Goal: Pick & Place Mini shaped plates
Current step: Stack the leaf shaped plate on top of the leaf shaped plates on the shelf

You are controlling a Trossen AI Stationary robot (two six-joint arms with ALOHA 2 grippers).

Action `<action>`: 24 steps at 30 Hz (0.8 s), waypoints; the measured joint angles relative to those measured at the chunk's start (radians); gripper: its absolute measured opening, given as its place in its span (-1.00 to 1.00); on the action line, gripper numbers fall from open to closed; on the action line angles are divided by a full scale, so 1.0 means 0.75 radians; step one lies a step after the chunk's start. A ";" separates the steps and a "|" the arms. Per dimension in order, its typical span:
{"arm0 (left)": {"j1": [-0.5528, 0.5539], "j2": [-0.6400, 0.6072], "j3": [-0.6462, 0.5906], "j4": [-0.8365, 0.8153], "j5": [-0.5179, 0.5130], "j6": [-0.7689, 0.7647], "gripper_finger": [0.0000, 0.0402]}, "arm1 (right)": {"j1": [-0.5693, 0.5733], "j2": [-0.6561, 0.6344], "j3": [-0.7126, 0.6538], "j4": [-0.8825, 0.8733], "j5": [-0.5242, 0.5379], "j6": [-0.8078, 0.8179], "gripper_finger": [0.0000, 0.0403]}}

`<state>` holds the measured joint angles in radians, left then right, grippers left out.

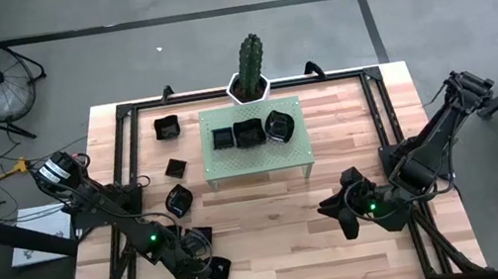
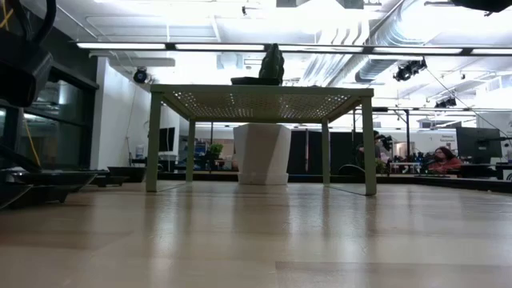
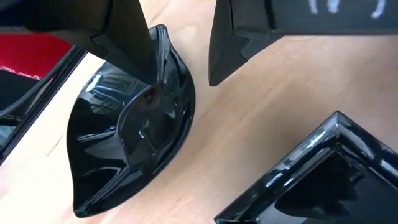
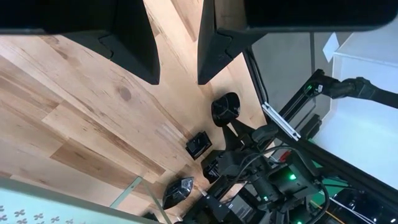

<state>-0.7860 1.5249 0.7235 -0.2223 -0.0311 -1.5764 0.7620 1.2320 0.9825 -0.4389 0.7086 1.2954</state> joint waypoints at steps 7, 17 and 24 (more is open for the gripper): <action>0.000 0.000 0.000 0.019 0.001 0.000 -0.31 | 0.000 0.000 0.000 -0.001 0.000 -0.007 -0.49; 0.000 0.000 0.000 0.017 0.003 0.000 -0.73 | -0.001 0.000 0.000 -0.001 -0.001 -0.007 -0.49; 0.000 0.000 0.000 0.016 0.003 0.031 -0.94 | -0.001 0.000 0.000 -0.001 -0.002 -0.017 -0.49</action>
<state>-0.7860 1.5249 0.7235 -0.2100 -0.0288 -1.5530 0.7616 1.2317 0.9825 -0.4393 0.7074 1.2829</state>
